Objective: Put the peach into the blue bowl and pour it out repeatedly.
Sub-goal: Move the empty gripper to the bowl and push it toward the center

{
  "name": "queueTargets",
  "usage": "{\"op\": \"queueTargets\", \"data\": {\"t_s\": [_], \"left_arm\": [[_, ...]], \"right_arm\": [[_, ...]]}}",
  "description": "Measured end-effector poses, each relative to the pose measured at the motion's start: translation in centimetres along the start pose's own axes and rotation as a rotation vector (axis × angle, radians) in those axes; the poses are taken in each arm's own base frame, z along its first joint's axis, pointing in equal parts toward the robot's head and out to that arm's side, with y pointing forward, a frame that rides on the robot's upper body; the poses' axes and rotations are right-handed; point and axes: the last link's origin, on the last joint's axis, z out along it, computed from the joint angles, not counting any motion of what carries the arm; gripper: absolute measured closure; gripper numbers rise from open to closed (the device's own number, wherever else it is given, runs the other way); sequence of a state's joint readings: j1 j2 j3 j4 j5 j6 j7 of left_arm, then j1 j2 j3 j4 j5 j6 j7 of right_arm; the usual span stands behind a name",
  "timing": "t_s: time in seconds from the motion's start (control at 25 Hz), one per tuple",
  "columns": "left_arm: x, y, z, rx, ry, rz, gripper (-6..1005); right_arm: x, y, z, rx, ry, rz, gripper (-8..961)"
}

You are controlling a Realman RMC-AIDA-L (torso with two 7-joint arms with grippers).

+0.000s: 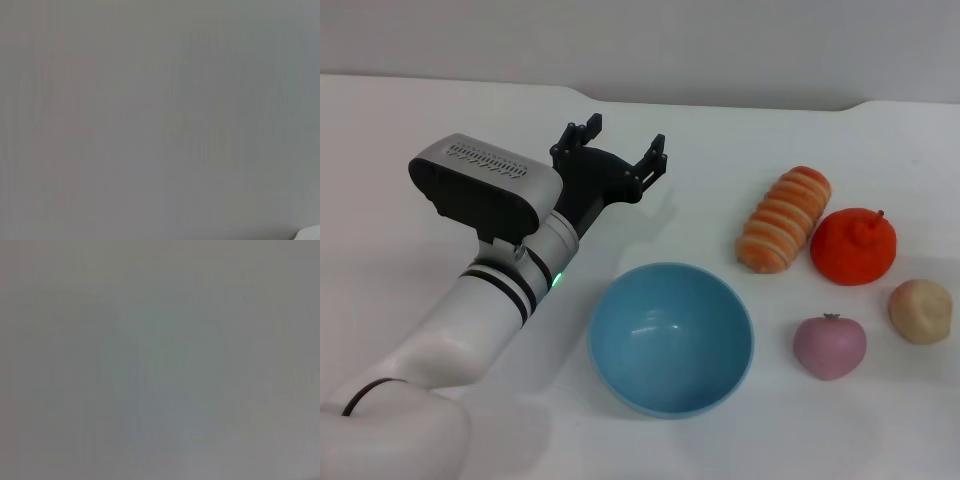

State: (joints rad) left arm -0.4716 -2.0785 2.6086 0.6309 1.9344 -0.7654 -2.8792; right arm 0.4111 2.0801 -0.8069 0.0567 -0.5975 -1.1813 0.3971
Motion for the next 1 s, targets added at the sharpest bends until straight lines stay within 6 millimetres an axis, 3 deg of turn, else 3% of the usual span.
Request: {"op": "queueTargets", "data": {"t_s": [0.52,0.72,1.0], "left_arm": [[0.6,0.4,0.0,-0.002,0.009,-0.044,191],[2.7,0.9,1.1,-0.029,-0.056,-0.161,192],[6.6,-1.4,3.6,-0.139,-0.352,-0.128,193]], "right_arm": [[0.1,-0.1,0.1,0.009,0.01,0.01,267],[0.0,-0.3,0.1,0.027,0.002,0.027,267],[0.2,-0.3,-0.2,0.031,0.006,0.032,268]]}}
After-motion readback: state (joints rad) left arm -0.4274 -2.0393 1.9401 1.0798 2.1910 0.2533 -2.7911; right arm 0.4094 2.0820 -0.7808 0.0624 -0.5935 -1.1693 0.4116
